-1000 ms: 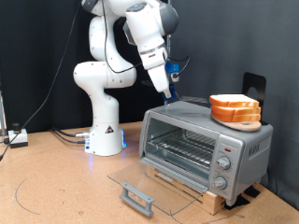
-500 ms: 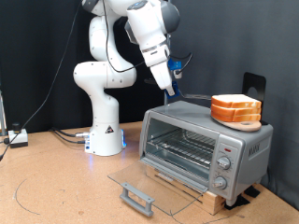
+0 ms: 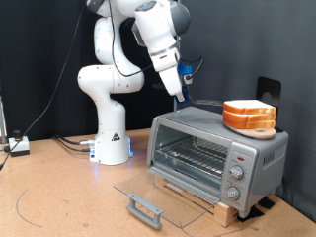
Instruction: Make a piece of toast with the oven
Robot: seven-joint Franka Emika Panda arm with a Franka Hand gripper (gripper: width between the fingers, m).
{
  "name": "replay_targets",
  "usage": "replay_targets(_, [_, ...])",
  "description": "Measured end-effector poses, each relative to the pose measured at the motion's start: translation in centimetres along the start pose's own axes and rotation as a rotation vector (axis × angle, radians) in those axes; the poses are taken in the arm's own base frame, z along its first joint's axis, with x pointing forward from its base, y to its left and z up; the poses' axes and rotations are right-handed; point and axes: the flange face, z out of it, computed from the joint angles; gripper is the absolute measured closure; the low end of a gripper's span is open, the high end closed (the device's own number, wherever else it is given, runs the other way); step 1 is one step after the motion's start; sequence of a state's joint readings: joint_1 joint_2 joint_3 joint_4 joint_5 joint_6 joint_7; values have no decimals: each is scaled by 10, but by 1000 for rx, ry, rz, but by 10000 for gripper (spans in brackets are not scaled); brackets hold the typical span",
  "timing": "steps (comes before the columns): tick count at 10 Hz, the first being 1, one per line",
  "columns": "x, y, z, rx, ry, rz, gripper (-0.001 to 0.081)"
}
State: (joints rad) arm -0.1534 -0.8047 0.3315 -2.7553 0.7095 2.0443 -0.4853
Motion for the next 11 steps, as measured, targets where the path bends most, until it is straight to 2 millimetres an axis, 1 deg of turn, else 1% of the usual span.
replay_targets(4, [-4, 2, 7, 1, -45, 11, 410])
replay_targets(8, [2, 0, 18, -8, -43, 22, 410])
replay_targets(11, [6, -2, 15, 0, -16, 16, 410])
